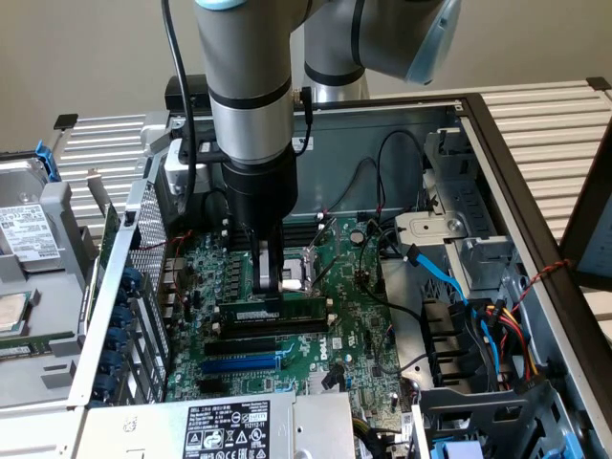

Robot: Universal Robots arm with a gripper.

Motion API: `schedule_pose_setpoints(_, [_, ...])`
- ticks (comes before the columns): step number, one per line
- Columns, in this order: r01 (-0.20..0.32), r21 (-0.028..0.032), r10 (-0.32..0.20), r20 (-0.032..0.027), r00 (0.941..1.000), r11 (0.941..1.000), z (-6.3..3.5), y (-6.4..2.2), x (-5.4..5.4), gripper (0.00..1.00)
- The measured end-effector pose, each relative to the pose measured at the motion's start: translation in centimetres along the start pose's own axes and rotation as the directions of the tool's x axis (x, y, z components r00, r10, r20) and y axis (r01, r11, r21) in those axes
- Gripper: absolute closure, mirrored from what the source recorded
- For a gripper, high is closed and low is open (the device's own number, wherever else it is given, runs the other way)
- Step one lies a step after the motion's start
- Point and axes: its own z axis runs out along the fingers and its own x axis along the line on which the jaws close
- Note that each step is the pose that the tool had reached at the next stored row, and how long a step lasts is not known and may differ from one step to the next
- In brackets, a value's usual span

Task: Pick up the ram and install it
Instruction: 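Insert the ram into the slot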

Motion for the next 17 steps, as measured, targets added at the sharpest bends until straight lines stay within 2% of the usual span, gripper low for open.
schedule_pose_setpoints(3, [0.000, -0.0014, 0.000, 0.0001, 1.0000, 1.0000, 0.01, 0.00, 0.00, 0.88])
schedule_pose_setpoints(5, [0.001, -0.0063, -0.001, -0.0002, 1.0000, 1.0000, 0.01, 0.00, 0.00, 0.88])
schedule_pose_setpoints(6, [0.001, -0.0067, -0.001, -0.0002, 1.0000, 1.0000, 0.01, 0.00, 0.00, 0.88])
schedule_pose_setpoints(11, [0.001, -0.0067, -0.001, -0.0001, 1.0000, 1.0000, 0.00, 0.00, 0.00, 0.88])
schedule_pose_setpoints(17, [0.001, -0.0058, -0.001, -0.0007, 1.0000, 1.0000, -0.52, -0.02, 0.00, 0.88])
